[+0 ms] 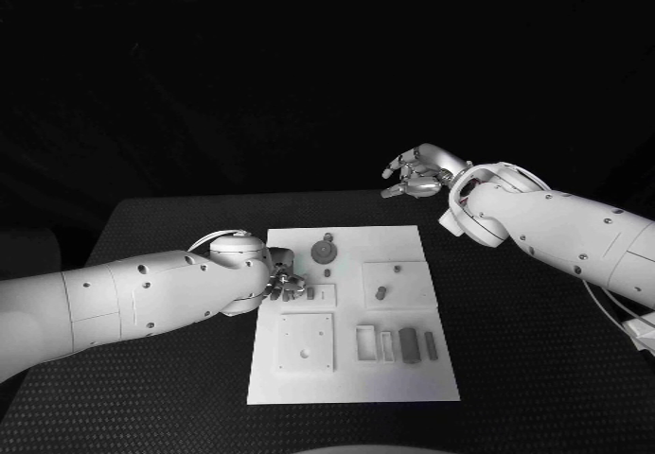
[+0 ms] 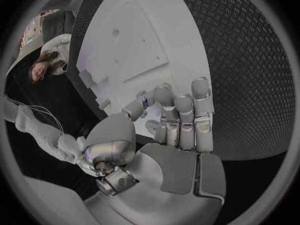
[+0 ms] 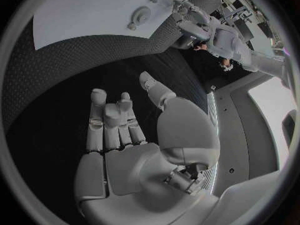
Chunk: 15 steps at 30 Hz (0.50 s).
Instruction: Assemble the parts on the task board
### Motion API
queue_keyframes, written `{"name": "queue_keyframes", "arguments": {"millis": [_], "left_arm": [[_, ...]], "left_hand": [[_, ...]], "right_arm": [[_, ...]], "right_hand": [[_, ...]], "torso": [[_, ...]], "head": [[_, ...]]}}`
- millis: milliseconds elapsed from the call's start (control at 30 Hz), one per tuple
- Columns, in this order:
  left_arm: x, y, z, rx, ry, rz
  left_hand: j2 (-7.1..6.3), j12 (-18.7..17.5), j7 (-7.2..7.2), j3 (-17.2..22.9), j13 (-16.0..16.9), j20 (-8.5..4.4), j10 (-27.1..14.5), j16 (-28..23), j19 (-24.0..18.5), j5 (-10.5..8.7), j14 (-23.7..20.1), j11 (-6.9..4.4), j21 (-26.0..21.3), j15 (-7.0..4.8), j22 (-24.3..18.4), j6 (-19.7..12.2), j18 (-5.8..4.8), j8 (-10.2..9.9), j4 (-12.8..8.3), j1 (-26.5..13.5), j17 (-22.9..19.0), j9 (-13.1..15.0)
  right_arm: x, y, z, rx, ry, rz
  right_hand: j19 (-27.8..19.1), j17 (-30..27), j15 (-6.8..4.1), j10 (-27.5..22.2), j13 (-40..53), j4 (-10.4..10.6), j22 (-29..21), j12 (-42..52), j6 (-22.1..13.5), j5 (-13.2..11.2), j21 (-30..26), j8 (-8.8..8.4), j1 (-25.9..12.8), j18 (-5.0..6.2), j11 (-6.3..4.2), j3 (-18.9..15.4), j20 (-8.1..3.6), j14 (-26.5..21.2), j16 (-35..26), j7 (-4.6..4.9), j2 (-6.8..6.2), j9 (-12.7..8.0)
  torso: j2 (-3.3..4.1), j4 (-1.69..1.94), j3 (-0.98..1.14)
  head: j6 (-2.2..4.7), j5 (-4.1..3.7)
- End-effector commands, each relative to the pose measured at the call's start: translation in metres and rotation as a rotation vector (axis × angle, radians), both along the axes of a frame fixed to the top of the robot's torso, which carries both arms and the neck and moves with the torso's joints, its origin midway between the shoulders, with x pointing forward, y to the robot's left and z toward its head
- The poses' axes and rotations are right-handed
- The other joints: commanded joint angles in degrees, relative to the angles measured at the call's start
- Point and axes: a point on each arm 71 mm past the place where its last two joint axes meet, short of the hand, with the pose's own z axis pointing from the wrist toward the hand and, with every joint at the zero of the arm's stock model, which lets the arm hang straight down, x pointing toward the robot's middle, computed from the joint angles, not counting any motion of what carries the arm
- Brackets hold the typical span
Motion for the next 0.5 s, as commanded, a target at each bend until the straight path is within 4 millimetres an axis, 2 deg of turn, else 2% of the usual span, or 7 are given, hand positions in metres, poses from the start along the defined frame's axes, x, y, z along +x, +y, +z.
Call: {"name": "queue_keyframes", "arguments": {"millis": [33,100,167,200,233,333,500], "left_arm": [[-0.0043,-0.0004,-0.0064,0.021,0.033,-0.013],[-0.0043,0.0002,-0.0068,0.018,0.040,-0.008],[-0.0043,0.0011,-0.0071,0.019,0.044,-0.005],[-0.0042,0.0014,-0.0071,0.020,0.044,-0.004],[-0.0042,0.0017,-0.0072,0.019,0.046,-0.003],[-0.0043,0.0017,-0.0073,0.019,0.049,-0.003],[-0.0045,0.0017,-0.0075,0.018,0.053,-0.001]], "left_hand": [[-0.31,0.1,-5.68,-0.4,-0.2,0.03,0.4,0.2,-0.1,-0.15,-0.2,-0.80,-0.3,-0.05,0.9,6.0,2.93,0.2,0.3,0.6,-0.2,-0.1],[-0.94,0.1,-5.64,-1.5,-0.4,0.09,0.4,0.2,0.0,-1.78,-0.2,-0.71,-0.5,-0.03,0.8,6.1,2.86,0.1,0.8,0.5,-0.4,-0.3],[-0.76,0.1,-5.57,-2.4,-0.6,0.14,0.3,0.1,0.0,-2.54,-0.2,-0.65,-0.8,0.01,0.6,6.1,2.76,0.0,1.8,-0.8,-0.6,-0.4],[-0.88,0.1,-5.57,-2.9,-0.8,0.10,0.2,0.1,-0.1,-3.60,-0.3,-0.65,-1.0,-0.02,0.6,6.0,2.76,-0.1,2.3,-1.8,-0.8,-0.5],[-1.62,0.1,-5.58,-3.0,-0.9,0.03,0.2,0.1,-0.1,-6.02,-0.4,-0.67,-1.2,-0.08,0.5,6.0,2.79,-0.1,3.0,-2.5,-0.9,-0.6],[-2.65,0.2,-5.54,-3.1,-1.1,-0.05,0.1,0.2,-0.1,-7.72,-0.5,-0.66,-1.5,-0.17,0.5,5.9,2.78,-0.2,4.0,-3.2,-1.1,-0.8],[-3.45,0.2,-5.48,-3.2,-1.3,-0.10,-0.1,0.2,-0.1,-8.46,-0.6,-0.62,-1.7,-0.25,0.6,5.7,2.73,-0.2,4.9,-3.8,-1.3,-0.8]], "right_arm": [[-0.0007,0.0014,-0.0006,-0.002,0.006,0.016],[-0.0007,0.0012,-0.0006,-0.002,0.006,0.016],[-0.0007,0.0010,-0.0006,-0.002,0.006,0.016],[-0.0007,0.0006,-0.0006,-0.003,0.006,0.015],[-0.0007,0.0005,-0.0006,-0.003,0.006,0.015],[-0.0007,0.0006,-0.0006,-0.003,0.007,0.015],[-0.0008,0.0004,-0.0007,-0.003,0.007,0.016]], "right_hand": [[0.0,-0.1,-0.02,-0.2,-0.1,0.0,0.9,0.3,0.1,-0.2,-0.3,0.09,0.2,0.52,0.05,-0.2,0.01,-0.5,-0.4,0.41,0.51,-0.1],[0.0,-0.1,-0.02,-0.2,-0.1,0.0,0.9,0.3,0.1,-0.2,-0.3,0.09,0.2,0.52,0.05,-0.2,0.01,-0.5,-0.4,0.41,0.51,-0.1],[0.0,-0.1,-0.02,-0.2,-0.1,0.0,0.9,0.3,0.1,-0.2,-0.3,0.09,0.2,0.52,0.05,-0.2,0.01,-0.5,-0.4,0.41,0.51,-0.1],[0.0,-0.1,-0.02,-0.2,-0.1,0.0,0.9,0.3,0.1,-0.2,-0.3,0.09,0.2,0.52,0.05,-0.2,0.01,-0.5,-0.4,0.41,0.51,-0.1],[0.0,-0.1,-0.02,-0.2,-0.1,-0.1,0.9,0.3,0.1,-0.2,-0.3,0.09,0.2,0.52,0.05,-0.2,0.01,-0.5,-0.4,0.41,0.51,-0.1],[0.0,-0.1,-0.02,-0.2,-0.1,-0.1,0.9,0.3,0.1,-0.2,-0.3,0.09,0.2,0.52,0.05,-0.2,0.01,-0.5,-0.4,0.41,0.50,-0.1],[0.0,-0.1,-0.02,-0.2,-0.1,-0.1,0.9,0.3,0.1,-0.2,-0.3,0.08,0.2,0.52,0.05,-0.2,0.02,-0.5,-0.4,0.41,0.50,-0.1]], "torso": [[-0.01,0.00,0.02],[-0.01,0.00,0.02],[-0.01,-0.01,0.04],[-0.01,-0.02,0.04],[-0.01,-0.02,0.07],[0.00,-0.03,0.06],[0.01,0.01,0.03]], "head": [[0.03,-0.04],[0.01,-0.05],[0.05,-0.03],[0.02,0.01],[-0.03,0.00],[-0.02,-0.05],[-0.03,-0.09]]}}
